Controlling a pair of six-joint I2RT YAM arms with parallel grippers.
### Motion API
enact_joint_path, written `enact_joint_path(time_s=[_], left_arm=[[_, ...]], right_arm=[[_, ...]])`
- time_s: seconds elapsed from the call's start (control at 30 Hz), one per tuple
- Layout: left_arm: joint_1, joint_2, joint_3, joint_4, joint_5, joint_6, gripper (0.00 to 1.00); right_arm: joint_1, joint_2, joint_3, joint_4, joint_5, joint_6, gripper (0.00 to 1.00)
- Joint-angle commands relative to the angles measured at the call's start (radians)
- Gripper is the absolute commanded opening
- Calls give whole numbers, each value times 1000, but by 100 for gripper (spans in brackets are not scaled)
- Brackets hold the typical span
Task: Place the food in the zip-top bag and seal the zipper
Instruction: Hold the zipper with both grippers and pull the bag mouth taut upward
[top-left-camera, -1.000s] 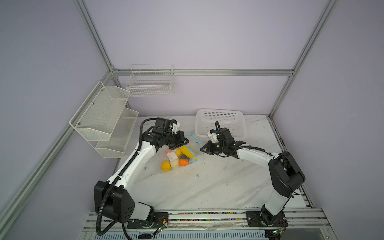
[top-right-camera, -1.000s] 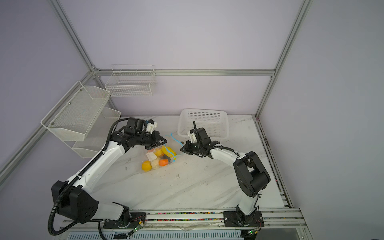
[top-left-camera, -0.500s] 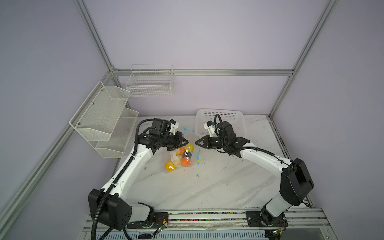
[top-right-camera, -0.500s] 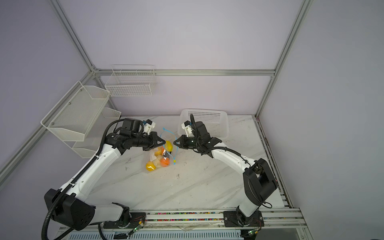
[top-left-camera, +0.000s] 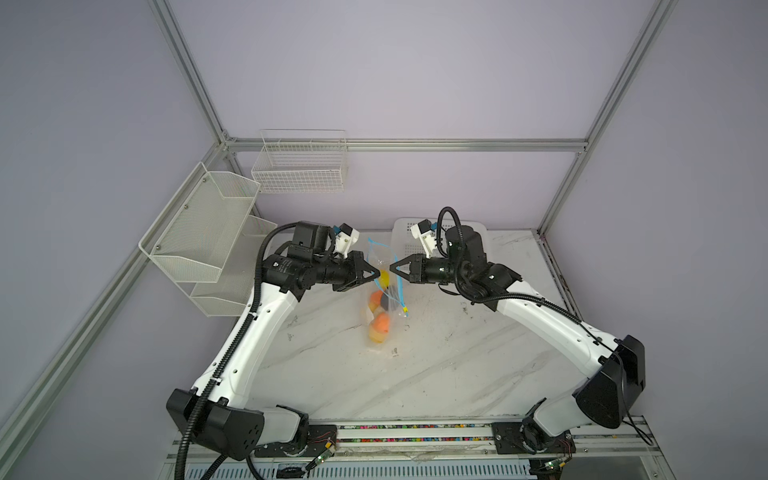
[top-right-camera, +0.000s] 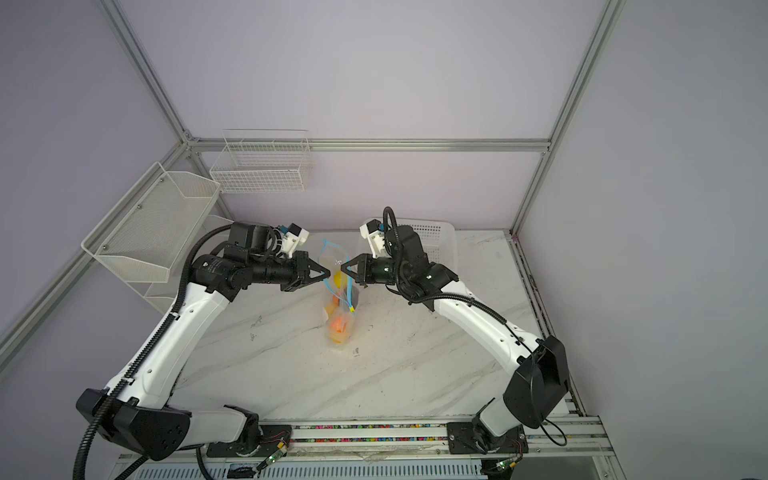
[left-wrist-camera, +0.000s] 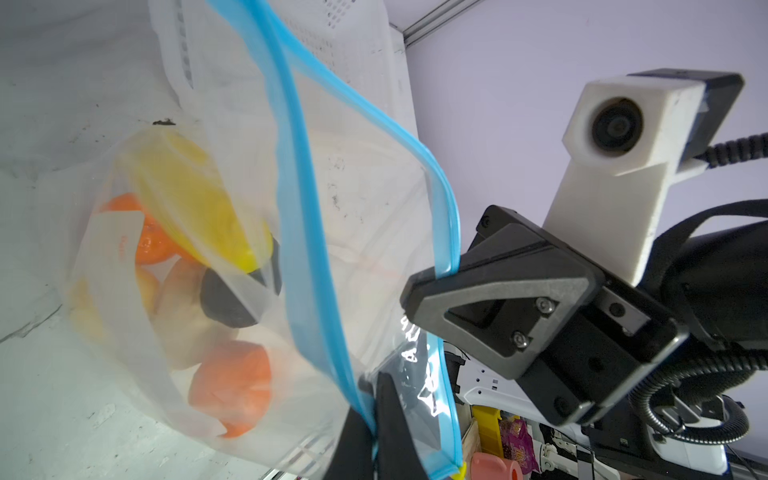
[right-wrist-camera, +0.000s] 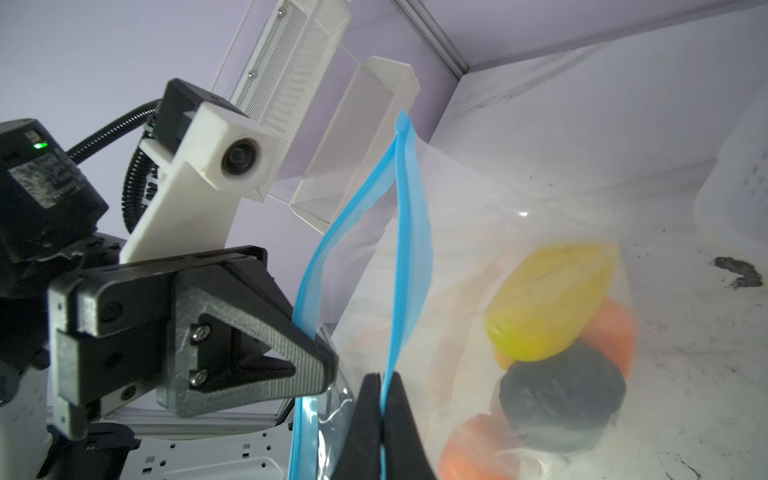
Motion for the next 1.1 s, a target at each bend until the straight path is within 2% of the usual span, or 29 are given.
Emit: enact_joint_path(time_s=[0.0,0.2,0.4,0.6,0.87,1.07], left_arm=[[-2,-10,120,-4,44,3,0],[-18,6,80,20,52,-18,0],[-50,18,-91,137,84,-66,0],[-51,35,-106,138,68,-47,0],[-47,57,-78,137,62,-34,0],[-33,57,-61,111,38,-14,0]], right_arm=[[5,-47,73,-39,38,-38,0],[6,-57,61,-68,65,-46,0],[5,-32,-80,34,53,-6,0],[5,-18,-75,37,56,-20,0],[5,1,-47,22,65,-60,11],[-23,-21,-13,-5,123,-129,31]])
